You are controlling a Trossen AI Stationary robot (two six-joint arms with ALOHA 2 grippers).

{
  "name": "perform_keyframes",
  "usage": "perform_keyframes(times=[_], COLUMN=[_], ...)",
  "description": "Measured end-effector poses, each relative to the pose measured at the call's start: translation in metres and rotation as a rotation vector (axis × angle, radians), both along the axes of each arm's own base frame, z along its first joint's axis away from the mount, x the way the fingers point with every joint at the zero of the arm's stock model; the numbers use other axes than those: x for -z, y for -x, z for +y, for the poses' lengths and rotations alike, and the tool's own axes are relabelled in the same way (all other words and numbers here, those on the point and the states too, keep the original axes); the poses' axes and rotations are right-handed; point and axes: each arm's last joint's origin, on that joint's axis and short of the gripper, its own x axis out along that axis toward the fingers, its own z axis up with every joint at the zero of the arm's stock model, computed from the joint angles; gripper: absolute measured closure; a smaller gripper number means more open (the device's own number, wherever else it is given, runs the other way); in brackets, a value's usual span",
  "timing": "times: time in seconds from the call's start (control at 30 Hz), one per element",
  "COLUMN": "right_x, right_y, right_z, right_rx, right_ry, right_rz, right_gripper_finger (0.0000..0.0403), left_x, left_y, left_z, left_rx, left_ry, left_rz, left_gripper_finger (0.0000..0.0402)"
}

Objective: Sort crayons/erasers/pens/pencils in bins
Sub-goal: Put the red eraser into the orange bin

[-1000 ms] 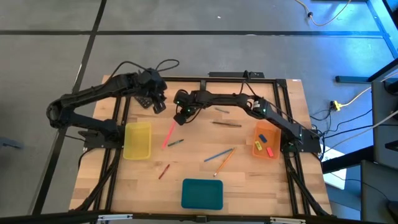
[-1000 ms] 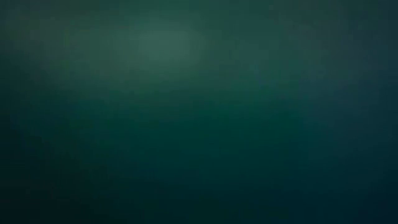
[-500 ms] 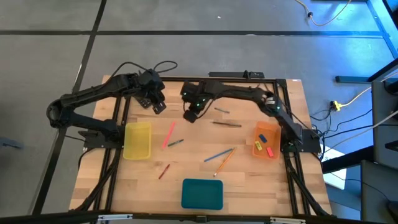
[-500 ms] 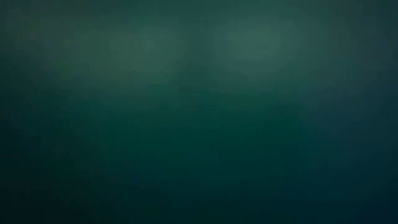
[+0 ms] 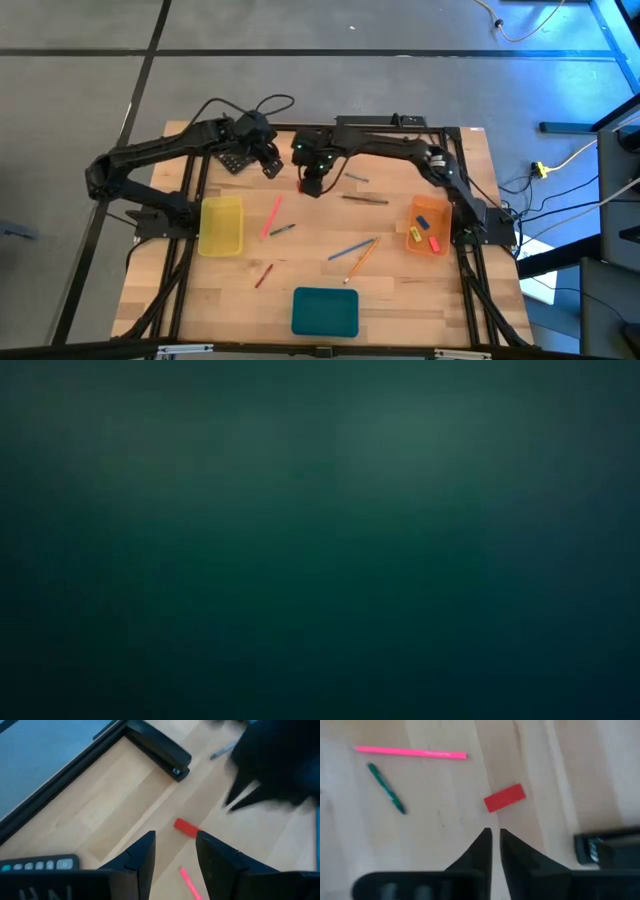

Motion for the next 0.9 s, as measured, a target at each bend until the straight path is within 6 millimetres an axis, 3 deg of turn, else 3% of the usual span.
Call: perform_keyframes(times=[0.33,0.47,0.6,0.9], right_x=[0.068,0.085,0.087,0.091], right_y=[-0.026,-0.032,-0.036,-0.04], right_z=[0.013,0.017,0.018,0.009], right_rx=[-0.243,-0.283,-0.347,-0.353], right_ry=[0.104,0.266,0.4,0.333], right_rz=[0.055,0.112,0.117,0.041], right_gripper_finger=[0.0245,0.0211,0.0196,0.0205], left_x=[0.0,0.0,-0.001,-0.001], left_y=[0.002,0.001,0.001,0.001], left_z=[-0.001,-0.003,-0.003,-0.002], left_rx=[-0.001,0.01,0.017,0.07], left_ry=[0.004,-0.02,-0.085,-0.126], left_rz=[0.009,0.021,0.054,0.078], left_gripper_finger=[0.0266,0.0266,0.0266,0.0266])
